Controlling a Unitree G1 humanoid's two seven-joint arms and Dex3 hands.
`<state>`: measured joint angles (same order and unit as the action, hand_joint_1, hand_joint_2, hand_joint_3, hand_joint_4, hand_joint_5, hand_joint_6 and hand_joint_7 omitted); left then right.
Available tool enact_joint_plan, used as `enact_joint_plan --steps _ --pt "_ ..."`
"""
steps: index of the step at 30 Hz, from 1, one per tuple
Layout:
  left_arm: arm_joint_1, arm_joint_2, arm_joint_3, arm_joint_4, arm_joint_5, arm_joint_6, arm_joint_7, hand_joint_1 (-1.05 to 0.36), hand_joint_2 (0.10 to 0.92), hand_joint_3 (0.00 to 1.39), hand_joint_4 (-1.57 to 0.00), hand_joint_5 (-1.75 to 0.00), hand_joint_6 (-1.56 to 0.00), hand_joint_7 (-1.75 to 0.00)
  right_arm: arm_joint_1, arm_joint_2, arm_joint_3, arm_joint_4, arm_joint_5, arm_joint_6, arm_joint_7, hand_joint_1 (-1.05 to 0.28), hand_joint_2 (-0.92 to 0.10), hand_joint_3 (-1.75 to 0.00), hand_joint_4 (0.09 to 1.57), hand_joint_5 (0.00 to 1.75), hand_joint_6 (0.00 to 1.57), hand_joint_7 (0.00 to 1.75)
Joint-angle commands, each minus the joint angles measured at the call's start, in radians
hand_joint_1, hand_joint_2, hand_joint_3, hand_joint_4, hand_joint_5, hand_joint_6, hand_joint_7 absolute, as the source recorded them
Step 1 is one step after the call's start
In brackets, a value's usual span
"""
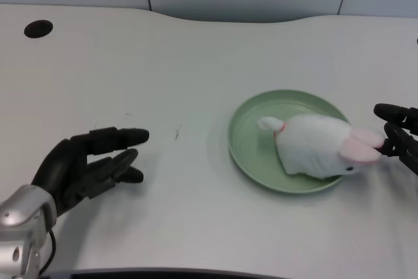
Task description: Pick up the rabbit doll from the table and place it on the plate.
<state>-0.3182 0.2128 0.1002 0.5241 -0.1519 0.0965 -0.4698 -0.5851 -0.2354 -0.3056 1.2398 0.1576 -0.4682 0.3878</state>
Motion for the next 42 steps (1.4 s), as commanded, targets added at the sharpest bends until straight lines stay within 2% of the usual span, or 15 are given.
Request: enact_joint_plan --steps 1,5,7,15,20,24,27,31,33,37,38,42 --pt "0.022 0.014 0.017 0.018 -0.037 0.021 -0.036 -0.5 0.921 0.43 -0.5 -1.67 -0.58 -1.18 0.006 -0.006 -0.004 0.004 0.003 -0.013 0.0 -0.44 -0.92 -0.23 0.76 0.82 0.99 0.01" --pt "0.029 0.025 0.003 0.029 -0.026 0.027 -0.052 -0.49 0.921 0.47 -0.59 -1.74 -0.56 -1.44 0.006 -0.004 0.005 0.004 -0.009 -0.016 -0.016 -0.43 -0.92 -0.24 0.76 0.82 0.99 0.01" --pt "0.022 0.029 -0.006 0.039 -0.007 0.023 -0.042 -0.49 0.921 0.49 -0.62 -1.74 -0.54 -1.5 0.004 -0.003 0.007 0.007 -0.013 -0.016 -0.021 -0.43 -0.92 -0.24 0.76 0.82 0.99 0.01" --pt "-0.028 0.023 -0.003 0.125 0.001 0.015 -0.012 -0.5 0.921 0.43 -0.72 -1.75 -0.58 -1.56 -0.009 -0.01 0.005 0.028 -0.015 0.0 -0.024 -0.44 -0.92 -0.24 0.77 0.8 0.99 0.0" --pt "-0.053 0.02 -0.005 0.196 0.003 -0.068 -0.026 -0.49 0.921 0.42 -0.69 -1.75 -0.54 -1.6 -0.016 -0.012 -0.001 0.031 -0.007 0.004 -0.018 -0.45 -0.92 -0.23 0.78 0.79 0.99 0.01" --pt "-0.073 0.023 -0.013 0.252 0.016 -0.121 -0.024 -0.49 0.921 0.45 -0.67 -1.75 -0.54 -1.59 -0.02 -0.014 0.0 0.028 -0.01 0.008 -0.02 -0.45 -0.92 -0.23 0.77 0.79 0.99 0.0" --pt "-0.097 0.026 -0.016 0.298 0.02 -0.134 -0.033 -0.48 0.921 0.46 -0.67 -1.75 -0.54 -1.58 -0.028 -0.016 -0.006 0.033 -0.004 0.024 -0.014 -0.43 -0.92 -0.23 0.77 0.79 0.98 0.0" --pt "-0.113 0.03 -0.021 0.33 0.033 -0.151 -0.034 -0.5 0.921 0.44 -0.69 -1.75 -0.55 -1.61 -0.03 -0.018 -0.003 0.037 -0.011 0.022 -0.02 -0.44 -0.92 -0.23 0.76 0.79 0.99 0.0" --pt "-0.119 0.029 -0.021 0.341 0.035 -0.154 -0.032 -0.5 0.921 0.44 -0.7 -1.75 -0.55 -1.61 -0.03 -0.018 -0.003 0.036 -0.011 0.019 -0.019 -0.44 -0.92 -0.23 0.76 0.79 0.99 0.0" --pt "-0.127 0.025 -0.016 0.357 0.029 -0.147 -0.027 -0.47 0.921 0.43 -0.71 -1.75 -0.56 -1.59 -0.033 -0.019 -0.003 0.034 -0.011 0.028 -0.019 -0.41 -0.92 -0.25 0.77 0.8 0.98 0.0" --pt "-0.128 0.026 -0.015 0.358 0.028 -0.147 -0.029 -0.47 0.921 0.43 -0.7 -1.75 -0.56 -1.59 -0.032 -0.019 -0.001 0.035 -0.013 0.024 -0.02 -0.41 -0.92 -0.25 0.76 0.81 0.98 0.0" --pt "-0.133 0.027 -0.01 0.364 0.02 -0.14 -0.04 -0.47 0.921 0.42 -0.7 -1.75 -0.56 -1.58 -0.03 -0.018 -0.005 0.036 -0.009 0.017 -0.014 -0.42 -0.92 -0.24 0.76 0.81 0.98 0.0"
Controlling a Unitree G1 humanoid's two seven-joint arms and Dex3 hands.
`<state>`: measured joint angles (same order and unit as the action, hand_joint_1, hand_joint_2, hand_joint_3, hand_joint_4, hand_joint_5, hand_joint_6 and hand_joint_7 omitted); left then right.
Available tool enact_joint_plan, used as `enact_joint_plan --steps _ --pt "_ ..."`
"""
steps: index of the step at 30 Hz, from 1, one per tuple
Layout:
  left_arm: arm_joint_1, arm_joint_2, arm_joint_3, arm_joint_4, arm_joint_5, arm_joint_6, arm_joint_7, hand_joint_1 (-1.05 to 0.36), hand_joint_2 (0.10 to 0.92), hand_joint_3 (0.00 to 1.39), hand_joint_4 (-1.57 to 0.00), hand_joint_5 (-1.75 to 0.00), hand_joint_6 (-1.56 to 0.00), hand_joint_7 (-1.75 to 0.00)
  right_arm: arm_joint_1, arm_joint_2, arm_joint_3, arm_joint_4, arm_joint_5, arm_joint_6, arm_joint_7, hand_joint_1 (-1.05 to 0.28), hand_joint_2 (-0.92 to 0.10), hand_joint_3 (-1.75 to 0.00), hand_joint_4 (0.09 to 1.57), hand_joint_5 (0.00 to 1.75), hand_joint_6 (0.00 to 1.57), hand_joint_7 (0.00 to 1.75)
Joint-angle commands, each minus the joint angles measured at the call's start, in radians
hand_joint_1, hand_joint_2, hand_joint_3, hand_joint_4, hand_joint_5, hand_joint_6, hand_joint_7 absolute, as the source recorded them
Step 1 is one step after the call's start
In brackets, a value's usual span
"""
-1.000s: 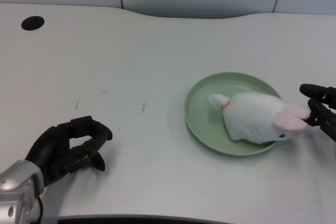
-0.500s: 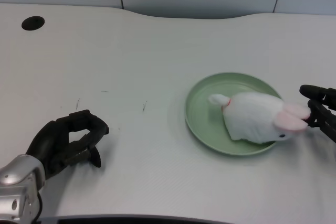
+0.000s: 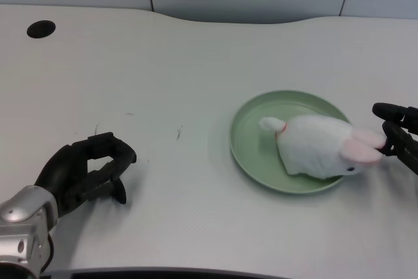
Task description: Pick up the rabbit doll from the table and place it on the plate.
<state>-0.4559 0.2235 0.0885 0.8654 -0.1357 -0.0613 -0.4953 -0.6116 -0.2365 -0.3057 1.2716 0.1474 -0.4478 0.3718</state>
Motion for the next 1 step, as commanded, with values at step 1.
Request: enact_joint_plan --steps 1 --pt "0.005 0.018 -0.002 0.021 0.01 0.013 -0.011 -0.48 0.921 0.42 -0.7 -1.75 -0.56 -1.58 -0.004 -0.017 -0.005 0.004 0.002 -0.003 0.004 -0.42 -0.92 -0.24 0.76 0.81 0.99 0.01"
